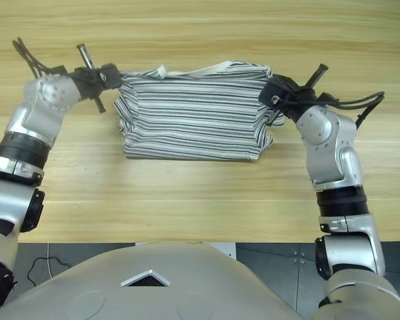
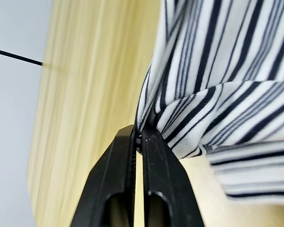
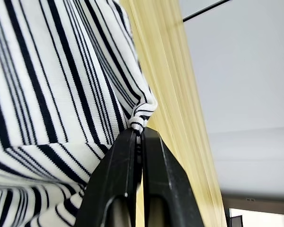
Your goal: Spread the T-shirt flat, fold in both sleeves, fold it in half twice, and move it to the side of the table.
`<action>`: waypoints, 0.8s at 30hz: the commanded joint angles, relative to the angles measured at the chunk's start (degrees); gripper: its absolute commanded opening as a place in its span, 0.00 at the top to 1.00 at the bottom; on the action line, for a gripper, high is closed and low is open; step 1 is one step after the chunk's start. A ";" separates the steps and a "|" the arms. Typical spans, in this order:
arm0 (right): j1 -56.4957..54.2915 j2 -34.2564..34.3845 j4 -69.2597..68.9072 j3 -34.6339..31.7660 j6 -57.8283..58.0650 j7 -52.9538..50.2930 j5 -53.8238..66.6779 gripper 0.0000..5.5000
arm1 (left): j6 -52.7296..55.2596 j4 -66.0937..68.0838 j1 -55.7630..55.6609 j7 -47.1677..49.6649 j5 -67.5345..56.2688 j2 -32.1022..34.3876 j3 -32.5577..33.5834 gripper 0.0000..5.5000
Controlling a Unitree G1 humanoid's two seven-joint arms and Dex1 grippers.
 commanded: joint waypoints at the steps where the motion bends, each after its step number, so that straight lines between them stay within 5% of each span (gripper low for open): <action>1: -11.86 2.56 16.12 0.47 -3.27 -2.81 1.54 0.98 | -1.70 13.17 -10.15 5.16 1.45 -3.48 -0.17 0.98; 6: -26.30 5.94 37.58 0.98 -10.93 -10.81 2.26 0.98 | -3.57 23.36 -17.77 12.48 1.68 -6.02 0.35 0.98; 15: -35.21 6.76 52.98 -0.32 -17.92 -23.62 3.89 0.98 | -4.93 28.05 -22.43 23.08 1.07 -6.62 2.28 0.98; 24: -27.23 7.15 46.80 -0.04 -25.59 -1.42 13.13 0.98 | -8.98 23.21 -16.47 6.68 -5.59 -6.78 5.54 0.98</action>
